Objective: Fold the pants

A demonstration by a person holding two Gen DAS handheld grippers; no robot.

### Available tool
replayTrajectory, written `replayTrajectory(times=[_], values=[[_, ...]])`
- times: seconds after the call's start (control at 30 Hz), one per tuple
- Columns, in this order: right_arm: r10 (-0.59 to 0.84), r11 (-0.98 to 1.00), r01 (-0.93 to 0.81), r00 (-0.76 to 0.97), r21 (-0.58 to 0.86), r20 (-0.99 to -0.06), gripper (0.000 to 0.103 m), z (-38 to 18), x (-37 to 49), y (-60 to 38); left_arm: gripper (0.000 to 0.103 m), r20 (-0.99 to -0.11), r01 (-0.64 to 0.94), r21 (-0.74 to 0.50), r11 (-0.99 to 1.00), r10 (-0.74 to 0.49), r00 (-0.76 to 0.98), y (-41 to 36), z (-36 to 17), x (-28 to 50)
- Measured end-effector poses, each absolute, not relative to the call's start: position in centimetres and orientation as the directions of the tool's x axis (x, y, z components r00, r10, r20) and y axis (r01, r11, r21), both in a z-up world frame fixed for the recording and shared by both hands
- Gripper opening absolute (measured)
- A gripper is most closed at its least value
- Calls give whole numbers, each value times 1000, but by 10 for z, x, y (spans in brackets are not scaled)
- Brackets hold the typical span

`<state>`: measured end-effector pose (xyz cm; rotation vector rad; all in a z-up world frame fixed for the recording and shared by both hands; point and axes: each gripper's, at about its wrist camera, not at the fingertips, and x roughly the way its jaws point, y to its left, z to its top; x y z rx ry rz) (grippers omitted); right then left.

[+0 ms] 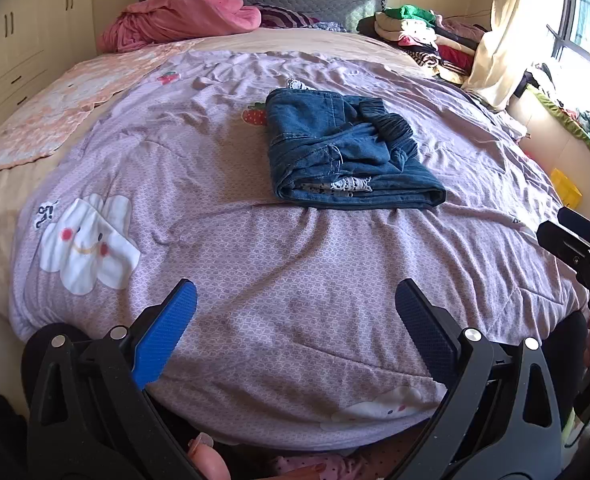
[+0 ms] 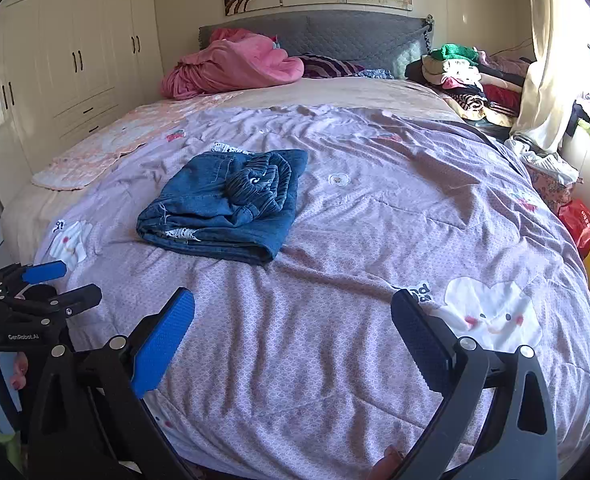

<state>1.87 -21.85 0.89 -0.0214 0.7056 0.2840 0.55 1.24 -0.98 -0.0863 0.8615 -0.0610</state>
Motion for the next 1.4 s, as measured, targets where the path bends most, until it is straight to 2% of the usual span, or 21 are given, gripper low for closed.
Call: replayTrajectory(times=[1.4], values=[[242, 964, -254, 720, 78, -651, 98, 7, 19, -219, 93, -754, 10, -98, 995, -81, 652, 15, -3, 6]])
